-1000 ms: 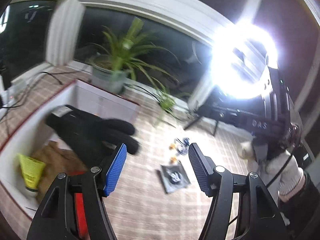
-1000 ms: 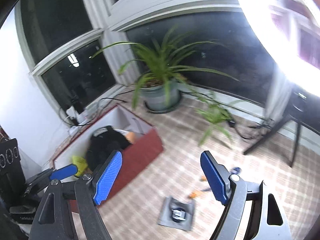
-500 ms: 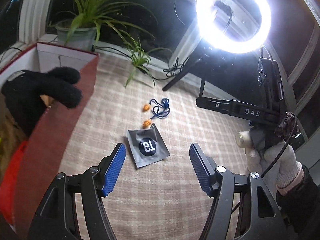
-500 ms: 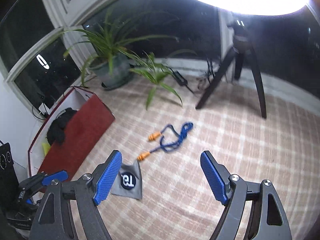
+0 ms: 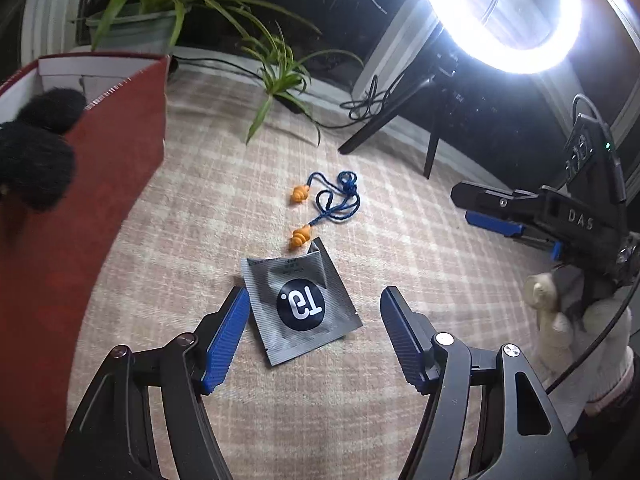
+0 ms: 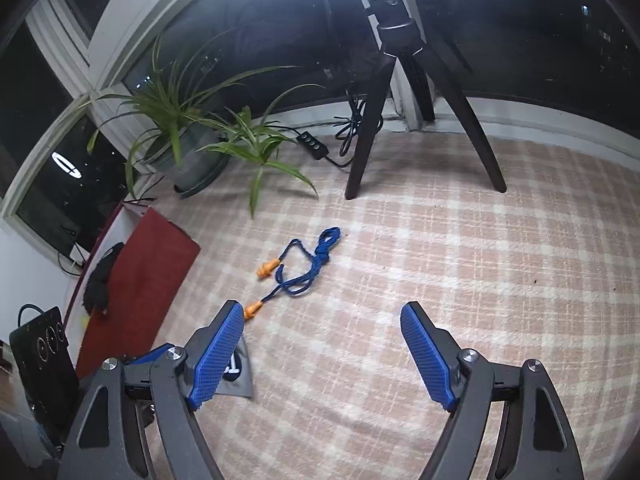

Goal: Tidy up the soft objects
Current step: 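Grasp the grey wipe packet with the left tool while the right tool grasps the blue earplug cord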

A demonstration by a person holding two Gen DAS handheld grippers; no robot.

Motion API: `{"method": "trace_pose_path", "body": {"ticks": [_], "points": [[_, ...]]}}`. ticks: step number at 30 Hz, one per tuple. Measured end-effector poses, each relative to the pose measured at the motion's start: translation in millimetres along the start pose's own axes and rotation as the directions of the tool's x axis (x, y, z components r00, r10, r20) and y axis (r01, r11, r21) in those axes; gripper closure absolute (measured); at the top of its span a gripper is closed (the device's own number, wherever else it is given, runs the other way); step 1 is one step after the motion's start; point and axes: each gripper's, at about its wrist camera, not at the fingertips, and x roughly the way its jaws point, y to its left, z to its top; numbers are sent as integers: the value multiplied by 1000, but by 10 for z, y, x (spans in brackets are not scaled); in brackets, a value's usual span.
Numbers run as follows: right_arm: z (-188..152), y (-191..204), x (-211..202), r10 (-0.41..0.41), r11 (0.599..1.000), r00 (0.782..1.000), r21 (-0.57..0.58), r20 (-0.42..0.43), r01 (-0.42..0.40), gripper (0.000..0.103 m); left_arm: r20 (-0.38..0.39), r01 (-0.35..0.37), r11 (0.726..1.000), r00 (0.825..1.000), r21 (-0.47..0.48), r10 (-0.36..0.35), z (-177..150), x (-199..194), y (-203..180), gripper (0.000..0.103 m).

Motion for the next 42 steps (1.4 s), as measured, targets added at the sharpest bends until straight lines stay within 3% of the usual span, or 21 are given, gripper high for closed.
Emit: {"method": "trace_pose_path", "body": {"ticks": [6,12,21,25,28,32,39,41,42], "points": [[47,26,143,-20,999,1000,-33,-8,19,26,0,-25,998,1000,-50,25,-25,135,-43,32],[99,13,275,-25,999,1000,-48,-13,25,26,3,-132,990,991,-53,132,-11,307,-216,31],[193,83,545,-39,995,998,-98,-42,35,26,-6,-387,921,922,-49,387,-23,543,-291,30],[205,173,710,-66,989,997,-139,-45,59,26,-13,-451,891,893,-59,451,-54,558,-175,30],[203,257,855,-95,981,994,-174,-49,85,26,-1,-471,880,882,-63,472,-65,518,-94,30],[206,359,1002,-149,965,988,-226,-45,135,28,10,-467,882,883,-66,469,-70,469,15,30],[199,410,1196,-177,951,983,-265,-44,160,45,30,-451,891,891,-50,452,-85,433,97,27],[185,433,1218,-187,942,982,-289,-34,170,46,34,-428,901,902,-72,431,-82,406,119,23],[180,431,1218,-193,938,981,-300,-31,175,48,32,-396,913,916,-93,401,-72,388,142,23]]}}
